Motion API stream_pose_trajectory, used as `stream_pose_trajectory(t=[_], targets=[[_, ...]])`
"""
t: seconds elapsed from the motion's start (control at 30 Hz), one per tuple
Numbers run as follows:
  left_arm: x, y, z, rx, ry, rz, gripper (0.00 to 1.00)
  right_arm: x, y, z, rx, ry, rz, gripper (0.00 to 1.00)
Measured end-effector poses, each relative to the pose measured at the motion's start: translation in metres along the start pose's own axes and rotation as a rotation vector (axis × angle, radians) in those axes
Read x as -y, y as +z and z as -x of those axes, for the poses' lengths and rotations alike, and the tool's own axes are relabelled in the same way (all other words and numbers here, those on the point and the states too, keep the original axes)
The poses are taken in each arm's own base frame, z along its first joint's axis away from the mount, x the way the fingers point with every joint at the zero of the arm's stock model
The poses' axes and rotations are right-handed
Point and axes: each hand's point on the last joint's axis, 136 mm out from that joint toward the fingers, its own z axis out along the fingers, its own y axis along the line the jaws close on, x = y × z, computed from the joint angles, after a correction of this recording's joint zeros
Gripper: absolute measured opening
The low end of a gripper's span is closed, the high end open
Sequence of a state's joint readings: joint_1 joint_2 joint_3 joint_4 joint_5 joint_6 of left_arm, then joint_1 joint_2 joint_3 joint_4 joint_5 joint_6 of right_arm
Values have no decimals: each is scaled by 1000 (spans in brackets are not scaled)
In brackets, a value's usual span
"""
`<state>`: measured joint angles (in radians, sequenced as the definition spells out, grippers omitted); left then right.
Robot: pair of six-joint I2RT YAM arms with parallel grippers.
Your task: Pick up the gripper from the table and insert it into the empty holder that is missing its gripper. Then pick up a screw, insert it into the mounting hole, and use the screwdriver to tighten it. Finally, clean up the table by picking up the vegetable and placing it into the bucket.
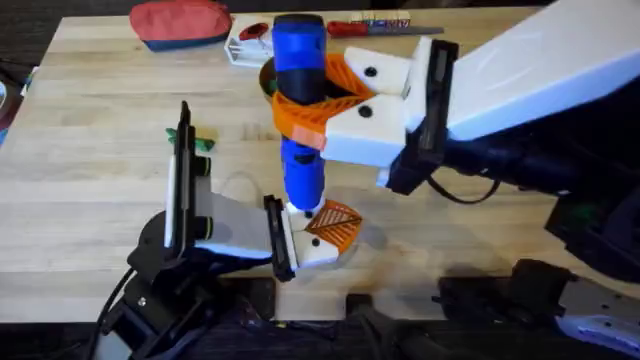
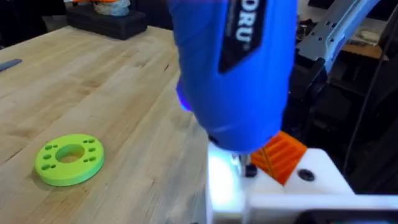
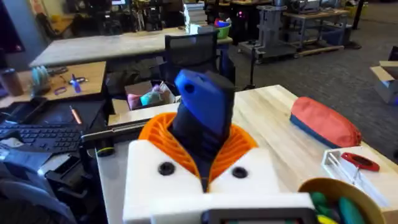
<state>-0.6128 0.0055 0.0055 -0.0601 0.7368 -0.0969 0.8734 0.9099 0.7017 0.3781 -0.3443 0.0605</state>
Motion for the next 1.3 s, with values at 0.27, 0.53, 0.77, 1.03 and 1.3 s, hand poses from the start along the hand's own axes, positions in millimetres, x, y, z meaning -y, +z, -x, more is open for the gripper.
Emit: stream_pose_trajectory(t=[0.27,0.53,0.77,1.03,1.3], targets=[[0,0,0,0,0,0,18,0,0,6,23,-9,1,7],[0,0,0,0,0,0,18,0,0,4,16,-6,1,7],[0,0,0,0,0,0,18,0,0,1,4,-2,-1,7],[0,0,0,0,0,0,18,-2,-4,8,22,-9,1,7],[0,0,0,0,0,0,18,-4,-7,13,37,-15,2,7]])
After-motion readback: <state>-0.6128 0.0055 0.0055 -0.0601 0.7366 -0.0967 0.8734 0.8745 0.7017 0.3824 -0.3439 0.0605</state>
